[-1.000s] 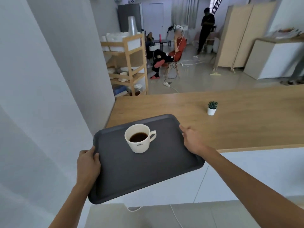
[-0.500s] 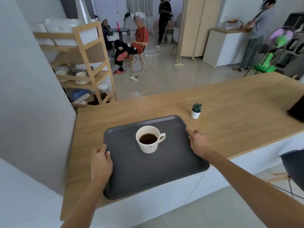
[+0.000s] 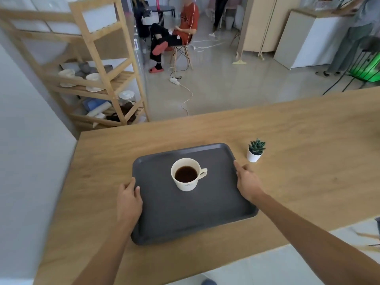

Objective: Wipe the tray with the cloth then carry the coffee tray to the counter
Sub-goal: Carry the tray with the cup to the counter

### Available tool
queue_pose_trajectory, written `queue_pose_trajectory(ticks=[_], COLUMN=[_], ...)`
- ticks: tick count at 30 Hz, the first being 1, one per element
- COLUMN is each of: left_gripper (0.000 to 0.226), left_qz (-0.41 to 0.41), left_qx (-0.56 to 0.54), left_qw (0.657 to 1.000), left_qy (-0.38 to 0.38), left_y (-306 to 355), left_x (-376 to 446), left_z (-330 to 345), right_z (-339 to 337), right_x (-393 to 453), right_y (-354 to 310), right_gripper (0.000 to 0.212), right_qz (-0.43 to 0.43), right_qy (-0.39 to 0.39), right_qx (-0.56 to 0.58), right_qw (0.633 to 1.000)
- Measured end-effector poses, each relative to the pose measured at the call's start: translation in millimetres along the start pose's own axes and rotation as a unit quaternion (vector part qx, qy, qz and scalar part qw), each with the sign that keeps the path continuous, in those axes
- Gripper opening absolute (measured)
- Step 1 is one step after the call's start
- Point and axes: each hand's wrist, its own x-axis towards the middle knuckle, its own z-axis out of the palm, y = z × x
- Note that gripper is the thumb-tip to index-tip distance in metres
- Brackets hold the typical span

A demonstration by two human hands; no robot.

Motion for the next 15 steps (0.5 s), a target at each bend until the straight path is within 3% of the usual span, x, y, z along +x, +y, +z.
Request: queue_pose_trajectory(ticks=[15], left_gripper=[0.041], left_qz=[-0.019], left_qx=[0.007], left_qw=[1.000], left_qy=[-0.009], left_y=[-1], left_x=[18], left_z=[32], right_z=[13], right_x=[37], right_y=[16], right_gripper=[0.058], right_qz=[-0.018], right_qy=[-0.028], right_qx=[-0.071], right_qw=[0.997])
